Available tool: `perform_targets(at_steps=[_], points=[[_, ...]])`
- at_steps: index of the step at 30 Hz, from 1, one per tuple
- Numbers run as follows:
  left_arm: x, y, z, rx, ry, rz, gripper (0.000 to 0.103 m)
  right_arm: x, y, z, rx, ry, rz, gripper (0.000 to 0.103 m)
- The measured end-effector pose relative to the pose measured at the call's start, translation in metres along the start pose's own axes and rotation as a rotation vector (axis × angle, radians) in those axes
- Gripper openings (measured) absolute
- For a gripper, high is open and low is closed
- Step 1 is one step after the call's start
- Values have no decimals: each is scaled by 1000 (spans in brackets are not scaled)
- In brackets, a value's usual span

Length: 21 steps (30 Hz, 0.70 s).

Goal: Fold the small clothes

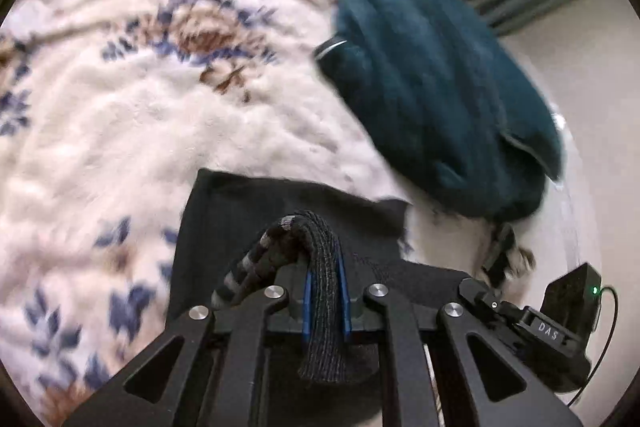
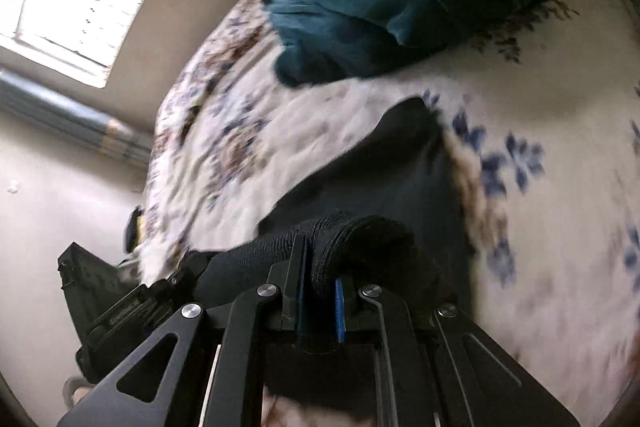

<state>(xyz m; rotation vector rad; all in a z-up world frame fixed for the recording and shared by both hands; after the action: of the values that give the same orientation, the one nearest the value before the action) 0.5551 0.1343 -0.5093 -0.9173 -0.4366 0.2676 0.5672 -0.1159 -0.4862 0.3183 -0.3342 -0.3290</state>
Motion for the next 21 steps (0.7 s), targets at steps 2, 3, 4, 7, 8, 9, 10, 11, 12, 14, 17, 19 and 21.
perform_targets(at_steps=[2, 3, 4, 7, 8, 9, 10, 11, 12, 14, 17, 19, 21], points=[[16, 28, -31, -9, 44, 100, 16, 26, -5, -42, -25, 59, -28, 12], [21, 36, -38, -14, 49, 132, 24, 37, -8, -59, -20, 87, -51, 16], [26, 45, -44, -25, 46, 164, 28, 45, -11, -75, -3, 119, -79, 17], [49, 57, -44, -78, -27, 209, 52, 75, -21, -93, 40, 107, -140, 38], [56, 59, -40, -79, -53, 212, 53, 86, -22, -92, 55, 87, -147, 44], [60, 59, -36, -93, -64, 213, 54, 93, -24, -90, 58, 77, -143, 45], [62, 58, -33, -100, -59, 205, 54, 96, -26, -88, 47, 75, -128, 45], [63, 58, -30, -80, -57, 184, 54, 98, -27, -85, 26, 70, -95, 45], [61, 55, -26, -53, -47, 138, 54, 98, -29, -82, -8, 65, -53, 45], [52, 44, -29, 4, 15, 20, 57, 90, -32, -75, -45, 60, 19, 45], [37, 42, -56, 148, 151, -152, 57, 73, -38, -82, -127, 91, 111, 45], [31, 46, -78, 211, 212, -239, 41, 61, -39, -98, -151, 135, 142, 44], [32, 48, -88, 242, 211, -297, 8, 55, -37, -109, -158, 133, 153, 6]])
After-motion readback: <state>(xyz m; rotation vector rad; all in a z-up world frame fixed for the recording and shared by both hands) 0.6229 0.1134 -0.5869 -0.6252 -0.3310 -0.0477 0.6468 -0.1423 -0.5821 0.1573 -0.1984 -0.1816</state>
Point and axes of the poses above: each gripper's, at about its wrist camera, not at the fingertips, and z roughly against the way its jaws point, y to its left, x to its top, the point moved 8 cm from there along -z, roughly the way its jaws point, and after that the axes turned 15 degrees about -x, right-handed, at the moved point
